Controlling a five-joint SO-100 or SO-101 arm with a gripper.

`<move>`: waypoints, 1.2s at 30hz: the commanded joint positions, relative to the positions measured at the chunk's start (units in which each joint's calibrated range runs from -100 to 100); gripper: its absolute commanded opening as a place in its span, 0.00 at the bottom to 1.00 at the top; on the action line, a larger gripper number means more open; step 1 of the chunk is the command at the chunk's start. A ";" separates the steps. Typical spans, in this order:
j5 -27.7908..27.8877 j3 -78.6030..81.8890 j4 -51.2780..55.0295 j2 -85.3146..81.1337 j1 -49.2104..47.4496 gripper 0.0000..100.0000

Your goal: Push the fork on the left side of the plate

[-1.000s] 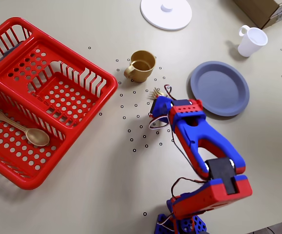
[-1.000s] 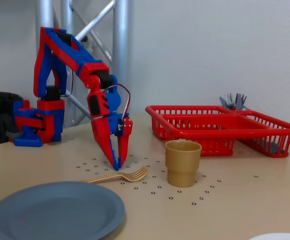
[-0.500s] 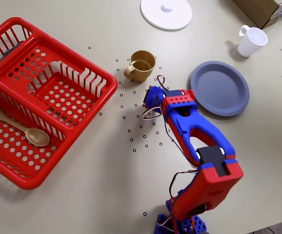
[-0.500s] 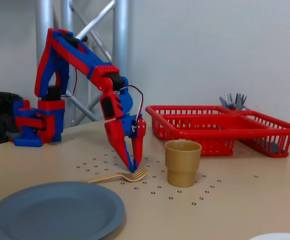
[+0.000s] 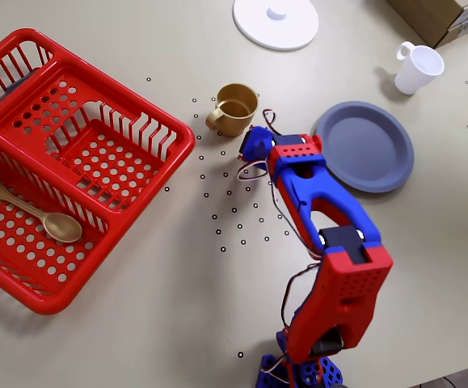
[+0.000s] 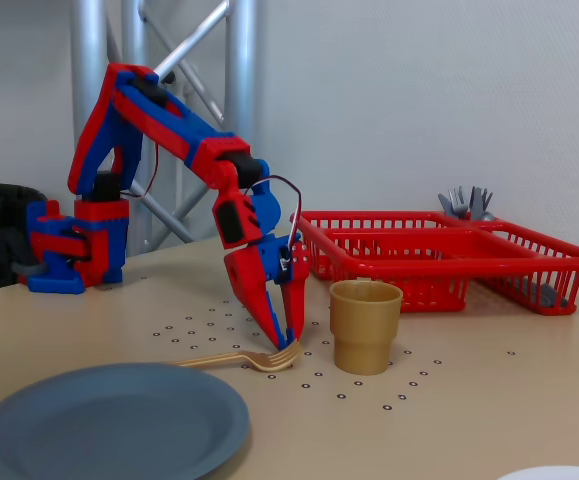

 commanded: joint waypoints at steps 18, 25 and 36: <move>2.44 -8.50 -0.76 0.12 8.46 0.00; -0.68 -5.96 -0.76 -1.57 3.87 0.00; -1.51 -6.96 -0.76 -1.99 1.93 0.00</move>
